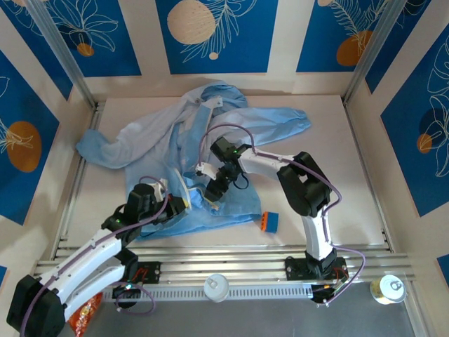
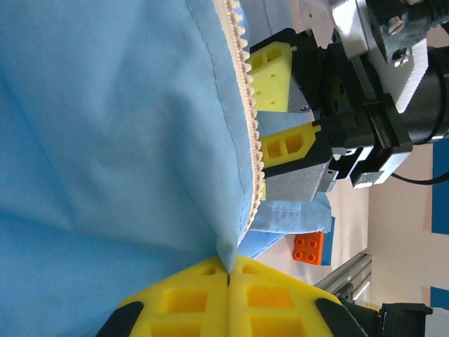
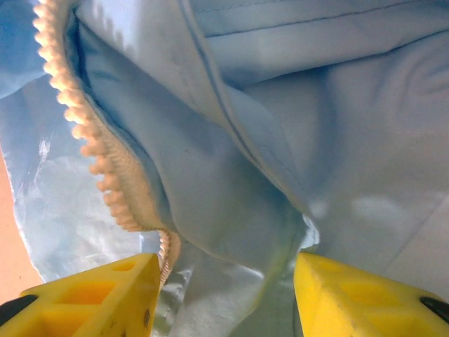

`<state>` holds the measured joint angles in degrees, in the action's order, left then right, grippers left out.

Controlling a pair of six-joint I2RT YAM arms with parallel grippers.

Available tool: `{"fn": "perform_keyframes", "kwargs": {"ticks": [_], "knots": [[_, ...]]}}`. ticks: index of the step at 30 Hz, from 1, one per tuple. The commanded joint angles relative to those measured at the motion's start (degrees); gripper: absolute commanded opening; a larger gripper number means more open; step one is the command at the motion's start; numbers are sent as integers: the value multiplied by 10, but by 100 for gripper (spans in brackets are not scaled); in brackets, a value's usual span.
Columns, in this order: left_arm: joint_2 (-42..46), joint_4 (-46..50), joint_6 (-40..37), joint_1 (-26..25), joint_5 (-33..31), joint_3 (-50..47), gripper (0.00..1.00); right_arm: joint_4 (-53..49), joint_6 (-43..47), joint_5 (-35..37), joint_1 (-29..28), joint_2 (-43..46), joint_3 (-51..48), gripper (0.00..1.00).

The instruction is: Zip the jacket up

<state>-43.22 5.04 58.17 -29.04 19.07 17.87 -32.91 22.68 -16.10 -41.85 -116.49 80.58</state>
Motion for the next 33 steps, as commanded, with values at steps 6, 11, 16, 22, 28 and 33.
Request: {"fn": "perform_keyframes", "kwargs": {"ticks": [6, 11, 16, 22, 28, 33], "knots": [[4, 4, -3, 7, -7, 1, 0, -48, -94, 12, -18, -18, 41, 10], [11, -21, -30, 7, -5, 17, 0, 25, -186, 36, -8, 82, -9, 0], [-5, -53, -61, 6, -2, 50, 0, 96, -256, 41, -12, 162, -52, 0], [-13, -150, -90, 6, 15, 63, 0, 158, -325, 29, -15, 208, -72, 0], [-3, -244, -137, 6, -10, 52, 0, 281, -407, -9, 0, 249, -127, 0], [-20, -308, -146, 6, -7, 50, 0, 385, -447, 11, 5, 277, -181, 0]]}}
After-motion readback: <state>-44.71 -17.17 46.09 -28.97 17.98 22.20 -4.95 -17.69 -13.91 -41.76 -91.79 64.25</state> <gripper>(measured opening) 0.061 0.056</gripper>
